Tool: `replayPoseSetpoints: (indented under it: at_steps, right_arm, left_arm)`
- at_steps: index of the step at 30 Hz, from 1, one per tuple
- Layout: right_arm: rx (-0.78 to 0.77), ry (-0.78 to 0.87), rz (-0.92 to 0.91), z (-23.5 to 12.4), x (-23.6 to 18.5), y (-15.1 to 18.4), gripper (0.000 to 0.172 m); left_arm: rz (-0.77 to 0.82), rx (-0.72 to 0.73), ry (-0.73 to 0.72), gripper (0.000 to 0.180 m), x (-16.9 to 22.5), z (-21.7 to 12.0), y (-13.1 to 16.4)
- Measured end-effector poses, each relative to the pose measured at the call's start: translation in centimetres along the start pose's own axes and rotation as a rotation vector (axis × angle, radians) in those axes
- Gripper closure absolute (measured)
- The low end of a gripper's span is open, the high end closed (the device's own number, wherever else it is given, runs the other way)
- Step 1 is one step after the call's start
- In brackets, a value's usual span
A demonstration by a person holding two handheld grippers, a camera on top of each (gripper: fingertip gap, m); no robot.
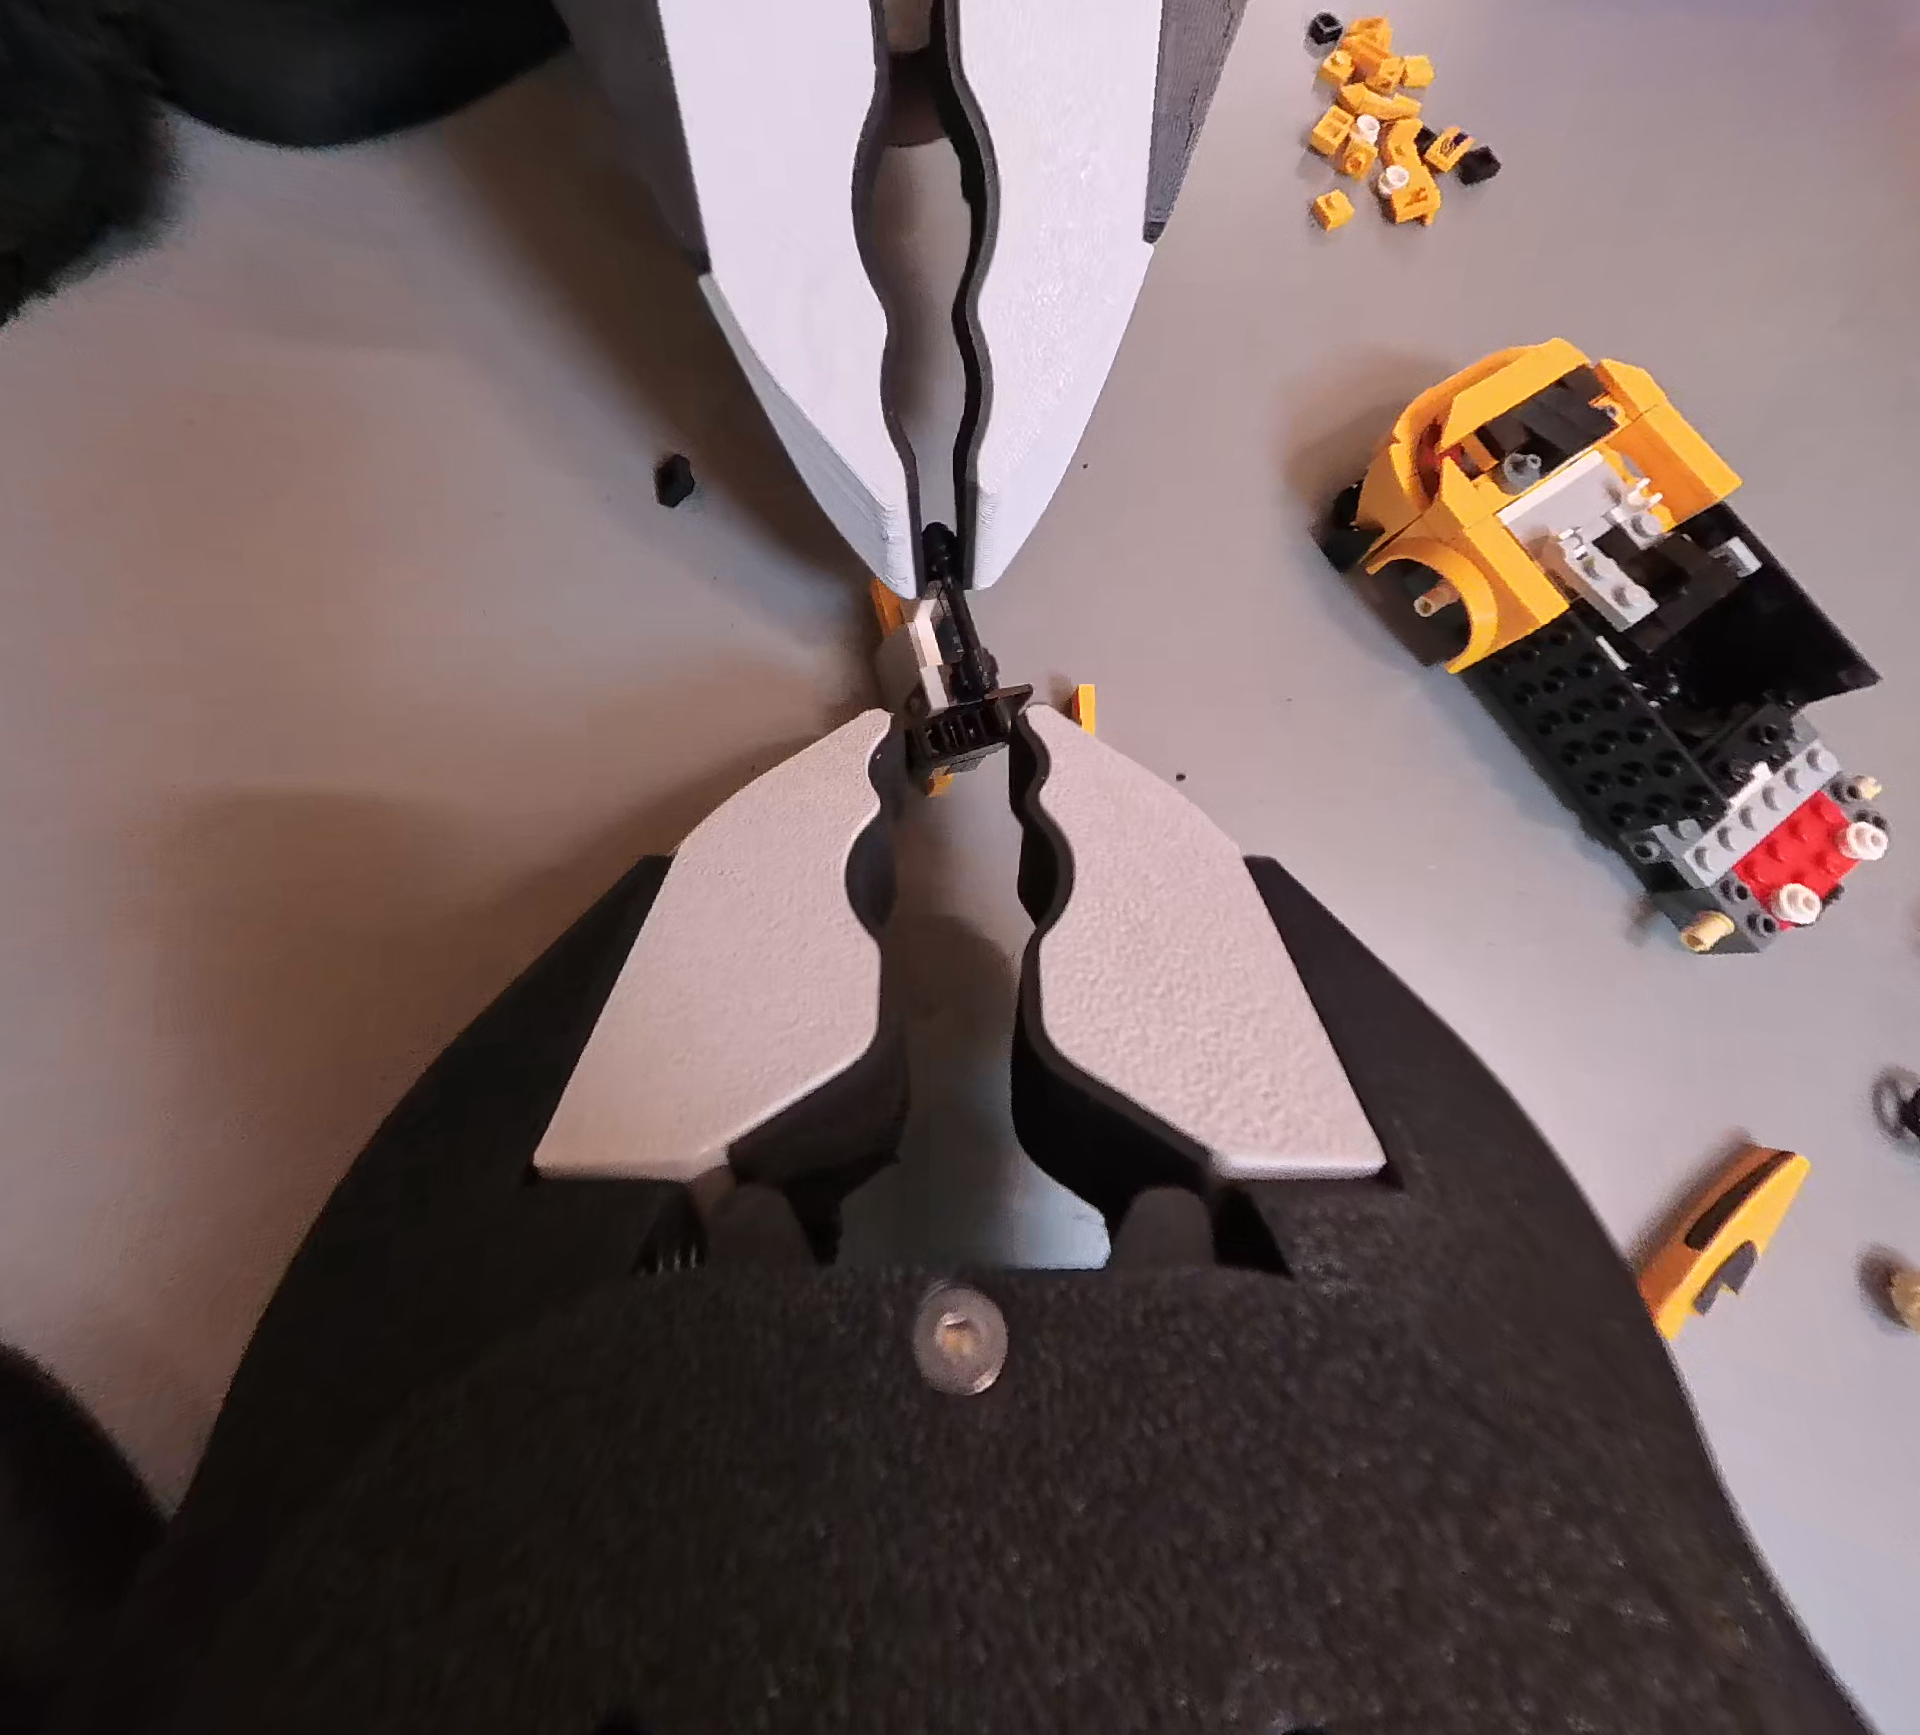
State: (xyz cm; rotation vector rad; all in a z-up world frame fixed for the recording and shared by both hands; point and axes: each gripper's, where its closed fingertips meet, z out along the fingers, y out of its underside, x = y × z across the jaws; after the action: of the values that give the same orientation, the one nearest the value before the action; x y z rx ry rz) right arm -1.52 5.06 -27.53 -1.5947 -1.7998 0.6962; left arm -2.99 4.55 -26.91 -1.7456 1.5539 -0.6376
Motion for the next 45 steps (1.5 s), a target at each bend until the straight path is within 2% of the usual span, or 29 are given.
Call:
replayPoseSetpoints:
  at_steps: [2, 5, 7, 9, 11, 17, 21, 23, 24, 26, 30, 35, 41, 45]
  right_arm:
    - [0.002, 0.001, -0.007, 0.0, 0.0, -0.1, 0.153]
    - [0.025, 0.024, -0.022, -0.1, 0.3, -0.5, 0.154]
    - [0.058, 0.037, -0.039, -0.3, 0.3, -1.2, 0.154]
    - [0.093, 0.045, -0.059, -0.4, 0.2, -1.9, 0.154]
    - [0.103, 0.038, -0.076, -0.4, -0.1, -2.1, 0.154]
    - [0.133, 0.067, -0.138, -0.5, -0.1, -2.7, 0.154]
    - [0.078, 0.132, -0.273, 0.0, -0.3, -2.6, 0.154]
    - [0.161, 0.153, -0.318, -0.6, -0.7, -4.3, 0.154]
    - [0.186, 0.168, -0.335, -1.3, -0.8, -5.2, 0.154]
    - [0.131, 0.228, -0.396, -1.9, -0.4, -5.3, 0.154]
    - [0.122, 0.157, -0.299, -2.0, -0.7, -4.4, 0.154]
    - [0.090, 0.105, -0.238, -1.2, -0.6, -2.9, 0.154]
    - [0.290, -0.030, -0.101, -2.2, -1.6, -4.8, 0.154]
    - [0.450, -0.136, 0.006, -3.7, -2.0, -6.4, 0.154]
  left_arm:
    - [-0.002, 0.010, 0.012, 0.174, 0.1, 0.0, 0.0]
    - [-0.014, 0.044, 0.020, 0.143, 0.2, 0.1, -0.6]
    - [-0.004, 0.025, 0.008, 0.137, 0.2, 0.6, -0.3]
    - [0.009, -0.003, 0.005, 0.144, 0.3, 1.1, 0.3]
    - [0.008, -0.006, -0.008, 0.162, 0.2, 1.4, 0.5]
    - [-0.101, -0.023, 0.036, 0.165, -0.1, 0.7, 0.5]
    - [-0.177, -0.078, 0.069, 0.165, 0.1, 0.7, 1.2]
    - [-0.186, -0.191, 0.018, 0.164, -0.8, 0.7, 3.3]
    - [-0.216, -0.144, 0.056, 0.165, -0.5, 0.7, 2.9]
    - [-0.202, -0.105, 0.052, 0.166, -0.5, 0.2, 1.9]
    - [-0.181, -0.080, 0.037, 0.166, -0.6, 0.2, 1.4]
    - [-0.182, 0.036, 0.062, 0.165, -1.0, -0.7, 0.3]
    - [-0.172, -0.041, 0.115, 0.165, -0.1, -0.2, 1.8]
    - [-0.145, -0.040, 0.210, 0.151, 1.8, -0.1, 1.4]
